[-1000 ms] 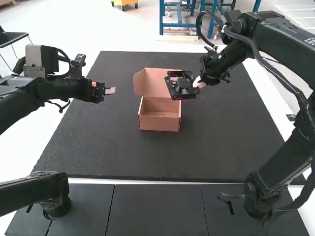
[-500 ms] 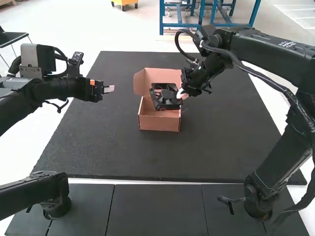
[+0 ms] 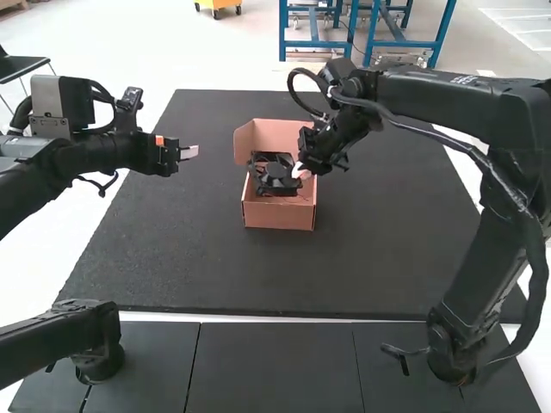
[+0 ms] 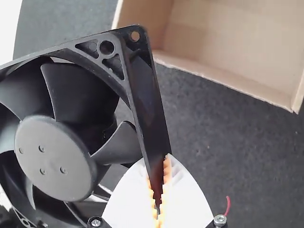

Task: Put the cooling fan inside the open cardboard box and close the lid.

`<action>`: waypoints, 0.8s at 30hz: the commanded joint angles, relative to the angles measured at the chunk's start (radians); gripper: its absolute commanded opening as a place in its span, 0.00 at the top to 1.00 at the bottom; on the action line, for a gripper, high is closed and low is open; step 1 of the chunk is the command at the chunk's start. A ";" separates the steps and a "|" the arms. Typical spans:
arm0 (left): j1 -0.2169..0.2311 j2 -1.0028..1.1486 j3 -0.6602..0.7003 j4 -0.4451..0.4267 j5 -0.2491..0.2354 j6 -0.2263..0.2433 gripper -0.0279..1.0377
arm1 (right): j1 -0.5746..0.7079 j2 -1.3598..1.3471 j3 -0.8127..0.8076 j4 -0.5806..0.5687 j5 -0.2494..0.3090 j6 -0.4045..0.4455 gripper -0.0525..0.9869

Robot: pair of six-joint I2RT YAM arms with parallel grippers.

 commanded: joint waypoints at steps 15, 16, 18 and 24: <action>-0.006 -0.047 -0.006 0.008 -0.003 -0.048 0.06 | 0.001 0.165 0.102 0.051 0.012 0.014 0.97; -0.006 -0.047 -0.004 0.008 -0.005 -0.048 0.06 | -0.001 0.173 0.112 0.053 0.018 0.016 0.97; -0.006 -0.047 -0.004 0.010 -0.003 -0.048 0.07 | -0.004 0.185 0.122 0.053 0.021 0.017 0.97; -0.006 -0.047 0.002 0.010 -0.005 -0.048 0.07 | -0.019 0.211 0.136 0.053 0.041 0.016 0.97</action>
